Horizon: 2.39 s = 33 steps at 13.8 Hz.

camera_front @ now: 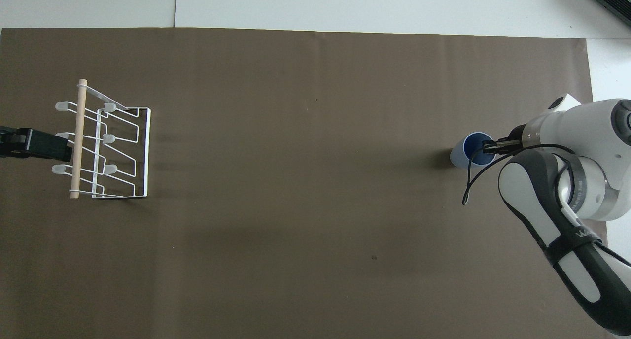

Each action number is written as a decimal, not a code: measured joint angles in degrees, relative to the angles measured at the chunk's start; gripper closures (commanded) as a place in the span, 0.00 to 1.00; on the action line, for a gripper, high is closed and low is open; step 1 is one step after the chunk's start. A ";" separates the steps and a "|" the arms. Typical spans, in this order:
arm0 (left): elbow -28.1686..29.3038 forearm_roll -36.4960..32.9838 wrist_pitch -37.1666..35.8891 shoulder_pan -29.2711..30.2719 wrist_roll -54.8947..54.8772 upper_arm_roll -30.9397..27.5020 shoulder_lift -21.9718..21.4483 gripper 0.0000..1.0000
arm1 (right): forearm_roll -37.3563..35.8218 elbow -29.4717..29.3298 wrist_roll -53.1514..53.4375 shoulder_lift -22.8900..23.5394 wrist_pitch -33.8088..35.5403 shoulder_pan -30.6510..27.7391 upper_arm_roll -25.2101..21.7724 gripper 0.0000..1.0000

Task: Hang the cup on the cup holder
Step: 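Lift the blue cup with the right gripper and carry it toward the rack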

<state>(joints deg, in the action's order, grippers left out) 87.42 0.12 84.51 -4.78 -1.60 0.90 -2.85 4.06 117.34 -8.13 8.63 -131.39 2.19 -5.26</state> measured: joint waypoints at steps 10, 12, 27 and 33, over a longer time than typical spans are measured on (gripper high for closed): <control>0.00 0.00 0.00 0.00 0.00 0.00 0.00 0.00 | 11.61 -9.94 -3.76 -4.60 13.09 0.51 2.51 1.00; 0.00 0.00 0.00 0.00 0.00 0.00 0.00 0.00 | 17.86 -11.39 -8.42 -4.61 15.87 0.50 2.51 1.00; 0.39 3.62 0.06 -1.80 9.81 2.28 -0.15 0.00 | 62.03 -11.43 -10.92 -5.32 26.15 0.56 4.53 1.00; -0.05 13.02 1.56 -2.41 29.35 5.86 -0.12 0.00 | 78.00 -7.83 -7.51 -5.05 28.86 0.55 4.79 1.00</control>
<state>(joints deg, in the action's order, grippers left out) 87.37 13.14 86.07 -7.19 27.75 6.77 -2.97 82.06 109.51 -15.64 3.58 -102.53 2.74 -0.47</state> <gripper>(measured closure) 0.000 0.956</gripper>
